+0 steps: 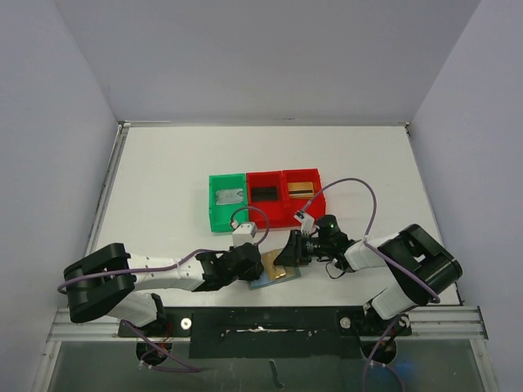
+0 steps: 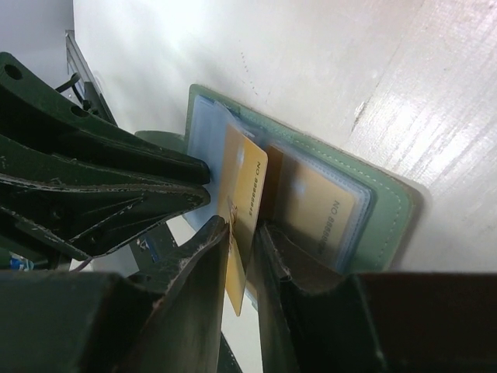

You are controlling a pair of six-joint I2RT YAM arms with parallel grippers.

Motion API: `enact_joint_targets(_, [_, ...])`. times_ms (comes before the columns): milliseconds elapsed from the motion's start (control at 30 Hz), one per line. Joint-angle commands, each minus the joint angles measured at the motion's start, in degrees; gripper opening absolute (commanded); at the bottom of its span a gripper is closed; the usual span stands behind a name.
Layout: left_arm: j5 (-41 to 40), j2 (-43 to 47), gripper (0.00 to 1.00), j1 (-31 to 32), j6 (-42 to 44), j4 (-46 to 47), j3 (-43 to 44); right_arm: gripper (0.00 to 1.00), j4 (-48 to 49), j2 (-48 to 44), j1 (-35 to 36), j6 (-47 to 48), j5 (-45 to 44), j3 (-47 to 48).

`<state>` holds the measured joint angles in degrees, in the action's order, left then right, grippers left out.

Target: Take the credit cards out of the card holder

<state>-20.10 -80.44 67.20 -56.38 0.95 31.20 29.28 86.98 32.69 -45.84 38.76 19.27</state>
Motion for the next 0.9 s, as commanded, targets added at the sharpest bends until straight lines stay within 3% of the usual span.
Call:
enact_joint_targets(0, [1.02,0.02,0.19,-0.14,0.02,-1.99,-0.81,0.22,6.34,1.55,0.36,-0.91,2.08,0.85])
enact_joint_targets(67, [0.74,0.15,0.19,-0.14,0.19,-2.30,-0.79,0.22,6.57,2.22,0.30,-0.93,2.23,0.97])
enact_joint_targets(367, [-0.72,2.06,0.19,-0.16,0.09,-4.56,-0.88,0.00,1.21,-1.97,-0.15,1.47,0.43,1.22])
enact_joint_targets(867, [-3.36,11.24,0.20,-0.32,1.01,-9.91,0.01,0.00,-17.73,-22.75,-1.38,5.72,-8.44,2.47])
